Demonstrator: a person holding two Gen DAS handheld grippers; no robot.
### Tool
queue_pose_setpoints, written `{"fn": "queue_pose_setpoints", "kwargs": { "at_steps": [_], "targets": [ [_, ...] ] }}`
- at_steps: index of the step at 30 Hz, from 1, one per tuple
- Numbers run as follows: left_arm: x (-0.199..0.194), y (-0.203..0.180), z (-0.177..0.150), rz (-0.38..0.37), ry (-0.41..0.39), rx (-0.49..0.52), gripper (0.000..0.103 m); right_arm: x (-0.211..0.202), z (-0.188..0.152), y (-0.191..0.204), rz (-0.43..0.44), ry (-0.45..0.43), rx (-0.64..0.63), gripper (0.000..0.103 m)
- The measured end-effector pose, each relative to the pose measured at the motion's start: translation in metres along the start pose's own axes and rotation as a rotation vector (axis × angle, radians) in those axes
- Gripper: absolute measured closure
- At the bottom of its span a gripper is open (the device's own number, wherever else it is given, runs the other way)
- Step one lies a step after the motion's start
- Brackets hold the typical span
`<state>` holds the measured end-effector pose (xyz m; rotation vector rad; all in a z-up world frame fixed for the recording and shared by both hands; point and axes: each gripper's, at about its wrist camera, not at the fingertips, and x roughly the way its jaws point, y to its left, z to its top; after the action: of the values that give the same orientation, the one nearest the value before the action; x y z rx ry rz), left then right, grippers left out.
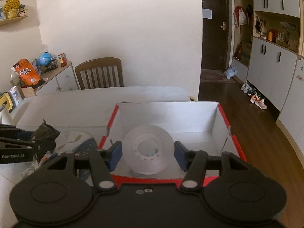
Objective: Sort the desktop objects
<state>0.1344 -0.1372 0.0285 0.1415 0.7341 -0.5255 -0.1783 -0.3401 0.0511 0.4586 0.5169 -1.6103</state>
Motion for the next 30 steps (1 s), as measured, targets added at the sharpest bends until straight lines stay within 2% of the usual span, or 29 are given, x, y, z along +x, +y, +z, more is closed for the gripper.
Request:
{"fn": "queue_pose_setpoints", "kwargs": {
  "at_steps": [13,30],
  "targets": [
    [0.033,-0.050,0.025,-0.069,0.013,0.076,0.066,0.013,0.004,-0.031,-0.015,0.010,-0.002,0.045],
    [0.100,-0.075,0.058,-0.127,0.077,0.133,0.066,0.056,0.010,-0.049,-0.005,0.083,-0.070,0.045]
  ]
}}
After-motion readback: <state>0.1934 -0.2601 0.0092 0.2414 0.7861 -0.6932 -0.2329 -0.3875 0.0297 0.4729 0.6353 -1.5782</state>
